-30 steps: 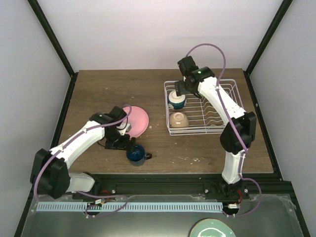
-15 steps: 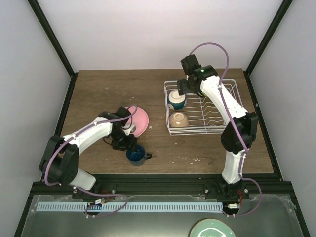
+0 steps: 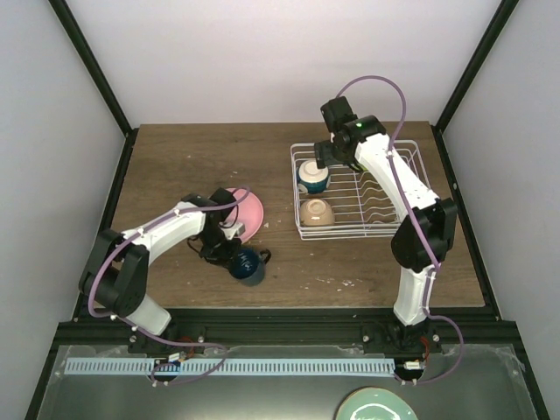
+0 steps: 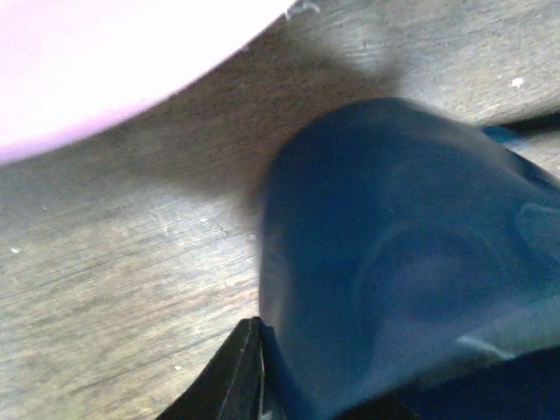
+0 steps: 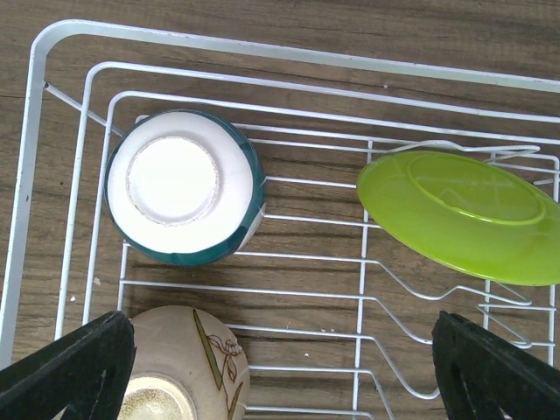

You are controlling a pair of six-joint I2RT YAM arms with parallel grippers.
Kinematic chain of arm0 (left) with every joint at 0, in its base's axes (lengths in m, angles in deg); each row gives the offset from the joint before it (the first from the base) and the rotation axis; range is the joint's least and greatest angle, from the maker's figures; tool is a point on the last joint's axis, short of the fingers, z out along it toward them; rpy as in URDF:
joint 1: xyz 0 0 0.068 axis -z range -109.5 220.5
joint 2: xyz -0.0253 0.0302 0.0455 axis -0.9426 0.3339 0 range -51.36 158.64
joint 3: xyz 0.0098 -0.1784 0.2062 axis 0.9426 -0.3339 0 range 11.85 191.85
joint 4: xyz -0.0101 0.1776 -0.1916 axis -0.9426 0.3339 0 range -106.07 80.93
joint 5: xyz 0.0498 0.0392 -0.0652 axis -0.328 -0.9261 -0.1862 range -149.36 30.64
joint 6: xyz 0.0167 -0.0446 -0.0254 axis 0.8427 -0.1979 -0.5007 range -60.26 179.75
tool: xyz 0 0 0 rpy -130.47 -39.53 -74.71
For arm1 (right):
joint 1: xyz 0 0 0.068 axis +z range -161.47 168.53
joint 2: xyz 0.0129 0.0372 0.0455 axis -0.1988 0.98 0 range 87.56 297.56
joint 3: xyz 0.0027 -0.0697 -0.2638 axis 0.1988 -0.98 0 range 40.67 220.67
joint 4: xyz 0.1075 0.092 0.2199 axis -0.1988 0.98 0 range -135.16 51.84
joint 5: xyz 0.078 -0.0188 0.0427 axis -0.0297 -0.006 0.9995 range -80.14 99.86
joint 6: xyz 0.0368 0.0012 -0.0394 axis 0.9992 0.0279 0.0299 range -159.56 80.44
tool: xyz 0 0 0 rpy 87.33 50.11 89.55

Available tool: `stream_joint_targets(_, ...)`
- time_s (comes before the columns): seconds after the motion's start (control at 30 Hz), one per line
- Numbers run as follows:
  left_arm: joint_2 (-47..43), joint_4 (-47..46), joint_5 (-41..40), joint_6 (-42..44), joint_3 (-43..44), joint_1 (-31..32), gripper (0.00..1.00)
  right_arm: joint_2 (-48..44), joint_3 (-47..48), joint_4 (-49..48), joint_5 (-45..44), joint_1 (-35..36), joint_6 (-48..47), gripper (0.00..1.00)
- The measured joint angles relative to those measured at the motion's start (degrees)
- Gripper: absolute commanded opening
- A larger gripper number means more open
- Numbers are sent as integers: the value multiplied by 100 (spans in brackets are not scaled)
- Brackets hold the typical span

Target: Load the mixed dishes into the dish rack

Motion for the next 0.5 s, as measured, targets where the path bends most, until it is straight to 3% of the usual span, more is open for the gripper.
stream_joint_targets(0.17, 48, 59, -81, 120, 48, 0, 0, 57, 0, -7, 17, -37, -11, 94)
stream_joint_targets(0.5, -81, 437, -9, 393, 476, -2, 0, 227, 0, -50, 168, -98, -39, 95)
